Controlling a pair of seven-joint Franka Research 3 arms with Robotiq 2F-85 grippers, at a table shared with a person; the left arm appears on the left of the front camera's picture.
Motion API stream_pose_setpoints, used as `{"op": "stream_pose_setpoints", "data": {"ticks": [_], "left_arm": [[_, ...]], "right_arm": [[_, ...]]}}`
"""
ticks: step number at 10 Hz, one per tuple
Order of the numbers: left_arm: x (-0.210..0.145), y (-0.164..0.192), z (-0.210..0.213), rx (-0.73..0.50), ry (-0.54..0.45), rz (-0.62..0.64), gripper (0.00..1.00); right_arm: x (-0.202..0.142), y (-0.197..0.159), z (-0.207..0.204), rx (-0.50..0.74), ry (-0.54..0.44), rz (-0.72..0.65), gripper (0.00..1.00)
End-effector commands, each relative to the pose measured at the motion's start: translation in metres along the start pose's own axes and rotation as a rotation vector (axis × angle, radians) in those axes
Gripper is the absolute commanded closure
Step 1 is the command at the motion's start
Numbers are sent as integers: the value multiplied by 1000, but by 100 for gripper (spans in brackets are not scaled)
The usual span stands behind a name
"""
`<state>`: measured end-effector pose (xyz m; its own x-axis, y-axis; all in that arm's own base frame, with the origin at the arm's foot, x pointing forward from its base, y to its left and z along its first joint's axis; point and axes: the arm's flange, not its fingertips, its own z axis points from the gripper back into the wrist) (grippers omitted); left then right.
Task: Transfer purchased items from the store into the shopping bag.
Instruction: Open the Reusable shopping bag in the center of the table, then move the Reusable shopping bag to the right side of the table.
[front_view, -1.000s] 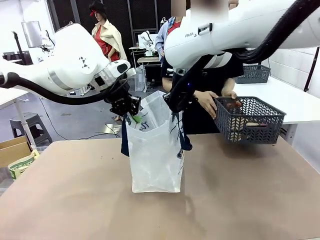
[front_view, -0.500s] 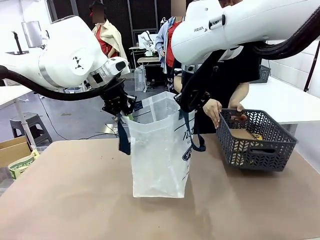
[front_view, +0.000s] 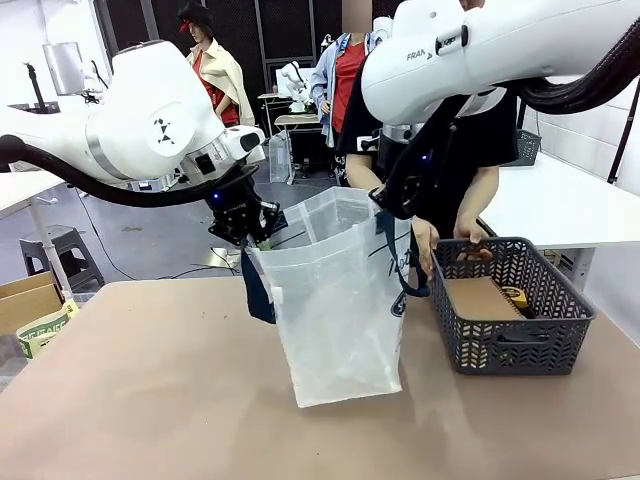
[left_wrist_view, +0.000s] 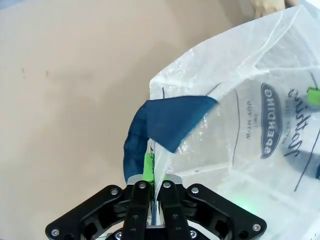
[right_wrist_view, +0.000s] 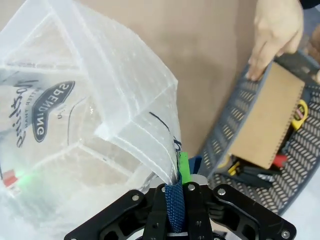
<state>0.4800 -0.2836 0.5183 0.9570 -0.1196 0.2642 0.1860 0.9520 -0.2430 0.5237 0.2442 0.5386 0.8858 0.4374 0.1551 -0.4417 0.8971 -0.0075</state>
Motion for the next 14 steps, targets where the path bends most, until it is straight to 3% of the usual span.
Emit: {"op": "stream_pose_setpoints", "data": {"ticks": [1,3,7,11,12,14], "left_arm": [[3,2,4,-4,-26,20,100],[3,2,4,-4,-26,20,100],[3,6,5,60,4,-11,100],[1,6,1,31,10,-8,100],[1,6,1,31,10,-8,100],[1,6,1,31,10,-8,100]], "right_arm": [[-9,-7,-4,-6,-8,73,100],[0,0,0,0,0,0,100],[-3,-16,-1,-31,10,109,100],[2,-21,-11,-26,54,180,100],[-1,-16,-2,-16,9,110,100],[-1,-16,-2,-16,9,110,100]]}}
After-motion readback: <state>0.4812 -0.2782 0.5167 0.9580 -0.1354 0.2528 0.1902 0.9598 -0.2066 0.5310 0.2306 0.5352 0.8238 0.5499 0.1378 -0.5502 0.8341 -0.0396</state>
